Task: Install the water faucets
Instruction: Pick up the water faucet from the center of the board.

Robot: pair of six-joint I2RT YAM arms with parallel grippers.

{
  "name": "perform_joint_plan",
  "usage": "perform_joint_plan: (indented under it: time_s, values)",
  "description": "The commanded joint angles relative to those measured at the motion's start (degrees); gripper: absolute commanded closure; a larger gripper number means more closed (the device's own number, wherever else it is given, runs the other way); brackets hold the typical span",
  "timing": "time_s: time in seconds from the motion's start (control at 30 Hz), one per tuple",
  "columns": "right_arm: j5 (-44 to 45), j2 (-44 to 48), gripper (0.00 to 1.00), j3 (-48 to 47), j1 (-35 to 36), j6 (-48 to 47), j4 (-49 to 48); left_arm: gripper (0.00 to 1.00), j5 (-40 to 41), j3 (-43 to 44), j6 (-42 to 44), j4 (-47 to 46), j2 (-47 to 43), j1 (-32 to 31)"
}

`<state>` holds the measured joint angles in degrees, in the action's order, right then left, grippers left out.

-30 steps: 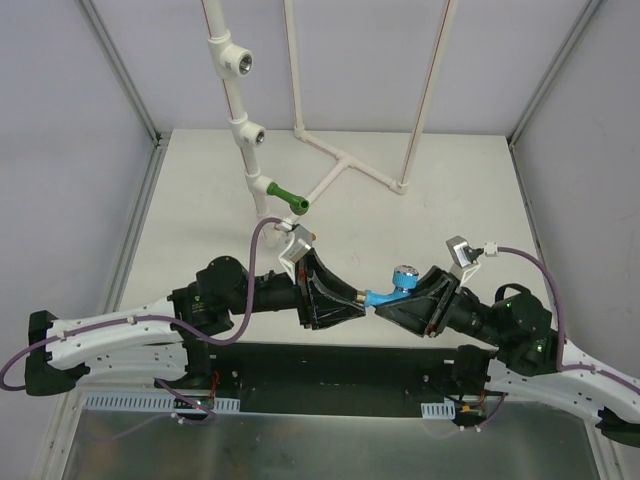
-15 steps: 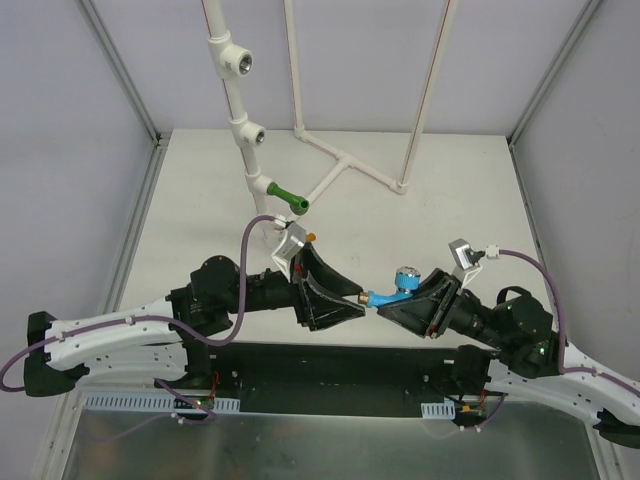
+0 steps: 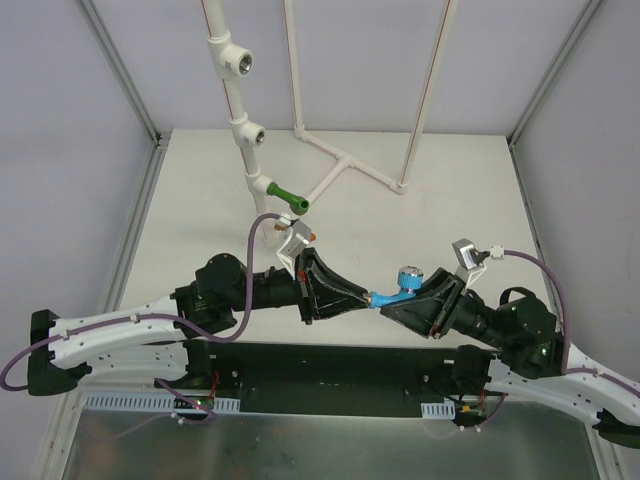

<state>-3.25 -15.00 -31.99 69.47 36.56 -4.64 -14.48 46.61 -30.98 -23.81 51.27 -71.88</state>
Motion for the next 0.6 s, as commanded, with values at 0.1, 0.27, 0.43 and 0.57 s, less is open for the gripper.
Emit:
perform_joint_plan:
  time_s: [0.1, 0.27, 0.43, 0.57]
  values:
    - [0.43, 1.38, 0.5, 0.35, 0.22, 0.01, -1.42, 1.0, -1.25, 1.64, -1.8, -5.89, 1.12, 0.07]
    - [0.61, 2.08, 0.37, -0.71, 0.14, -0.78, 1.74, 1.0, -1.6, 1.2, -1.98, -5.89, 0.5, 0.16]
    - [0.87, 2.0, 0.37, -0.97, 0.22, -1.05, 2.01, 1.0, -2.04, 1.11, -2.33, -6.16, 0.68, 0.16]
    - [1.66, 2.61, 0.36, -0.97, 0.22, -1.31, 2.45, 1.0, -2.83, 1.38, -2.42, -5.81, 0.77, 0.16]
